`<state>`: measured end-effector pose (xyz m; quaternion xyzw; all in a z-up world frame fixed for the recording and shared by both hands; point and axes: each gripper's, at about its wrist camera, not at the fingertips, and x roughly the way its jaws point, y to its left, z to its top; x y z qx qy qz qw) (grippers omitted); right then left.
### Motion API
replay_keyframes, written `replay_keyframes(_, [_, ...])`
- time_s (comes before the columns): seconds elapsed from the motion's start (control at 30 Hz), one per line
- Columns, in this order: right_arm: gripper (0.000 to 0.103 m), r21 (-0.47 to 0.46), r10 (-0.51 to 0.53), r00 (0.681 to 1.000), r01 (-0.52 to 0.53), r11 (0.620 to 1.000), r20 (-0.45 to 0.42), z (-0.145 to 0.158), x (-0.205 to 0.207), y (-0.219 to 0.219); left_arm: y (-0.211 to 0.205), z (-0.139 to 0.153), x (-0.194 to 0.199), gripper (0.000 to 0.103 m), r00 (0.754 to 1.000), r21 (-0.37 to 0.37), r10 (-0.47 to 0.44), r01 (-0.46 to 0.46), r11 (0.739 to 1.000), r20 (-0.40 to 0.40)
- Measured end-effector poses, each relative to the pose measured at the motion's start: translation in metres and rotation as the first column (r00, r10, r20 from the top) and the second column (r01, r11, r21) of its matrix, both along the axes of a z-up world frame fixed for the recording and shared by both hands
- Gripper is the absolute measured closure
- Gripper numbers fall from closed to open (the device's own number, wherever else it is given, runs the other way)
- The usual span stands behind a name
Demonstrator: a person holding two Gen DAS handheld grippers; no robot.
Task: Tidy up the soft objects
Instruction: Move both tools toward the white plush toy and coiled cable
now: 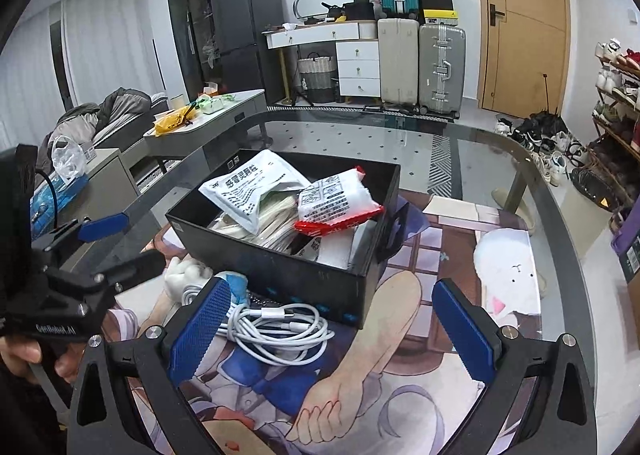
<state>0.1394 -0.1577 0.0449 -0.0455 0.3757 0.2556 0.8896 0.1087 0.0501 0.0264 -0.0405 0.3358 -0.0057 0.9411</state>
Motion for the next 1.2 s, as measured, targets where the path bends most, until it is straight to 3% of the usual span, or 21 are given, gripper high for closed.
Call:
replay_keyframes(0.7, [0.001,-0.042,0.059,0.993,-0.064,0.997,-0.105,-0.033,0.001,0.026,0.014,-0.028,-0.011,0.0,0.998,-0.015,0.014,-0.015,1.0,-0.067])
replay_keyframes(1.2, [0.001,-0.051,0.063,0.98,-0.074,0.996,-0.191,-0.059,0.01,0.042,0.013,-0.032,-0.01,0.0,0.996,-0.029,-0.016,0.014,0.999,-0.085])
